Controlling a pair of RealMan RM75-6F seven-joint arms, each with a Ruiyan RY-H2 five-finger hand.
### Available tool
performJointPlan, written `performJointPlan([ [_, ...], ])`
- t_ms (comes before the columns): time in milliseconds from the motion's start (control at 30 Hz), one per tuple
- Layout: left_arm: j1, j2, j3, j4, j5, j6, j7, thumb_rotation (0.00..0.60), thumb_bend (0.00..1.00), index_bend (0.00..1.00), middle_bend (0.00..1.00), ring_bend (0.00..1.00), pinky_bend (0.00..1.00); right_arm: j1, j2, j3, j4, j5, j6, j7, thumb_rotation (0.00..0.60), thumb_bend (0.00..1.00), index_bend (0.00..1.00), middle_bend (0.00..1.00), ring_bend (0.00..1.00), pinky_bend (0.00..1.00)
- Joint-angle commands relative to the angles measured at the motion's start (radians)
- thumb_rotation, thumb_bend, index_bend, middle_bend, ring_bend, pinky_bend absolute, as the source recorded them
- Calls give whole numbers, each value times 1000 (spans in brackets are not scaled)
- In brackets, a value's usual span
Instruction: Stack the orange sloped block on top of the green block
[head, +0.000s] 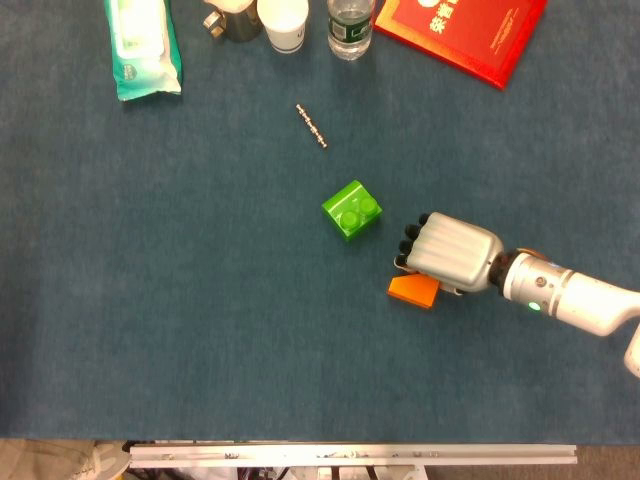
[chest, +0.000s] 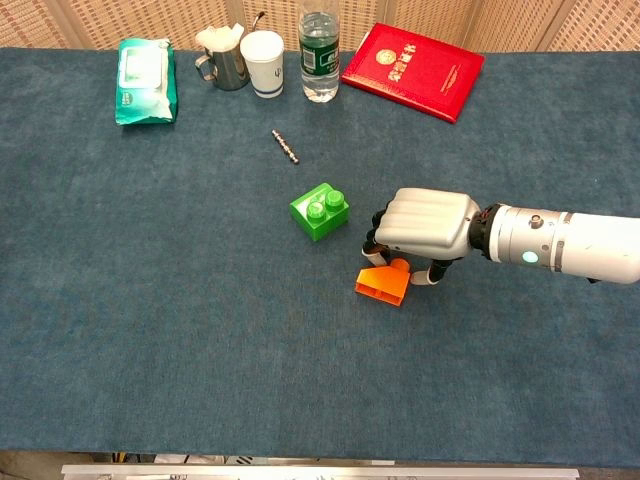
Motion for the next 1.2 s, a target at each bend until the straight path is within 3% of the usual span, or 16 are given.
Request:
performJointPlan([
  [33, 0, 0, 0, 1, 0, -1, -1, 600, 220, 227, 328, 325, 240, -2, -4, -2, 7, 0, 0, -3, 600, 204, 470, 471, 330, 436],
  [533, 1, 1, -2, 4, -1, 0, -11, 600, 220, 226, 328, 325, 240, -2, -7, 7, 24, -12, 26, -28, 600, 263, 594, 475, 330, 436],
  [933, -7, -3, -1, 8, 6, -11, -12, 600, 220, 227, 327, 325, 240, 25, 127, 34, 0, -47, 42, -204, 600, 264, 599, 486, 330, 435],
  [1200, -13, -6, 1, 3, 13, -17, -6, 600, 220, 227, 327, 325, 240, 44, 158, 38, 31, -86, 20, -353, 600, 268, 599, 491, 331, 428],
])
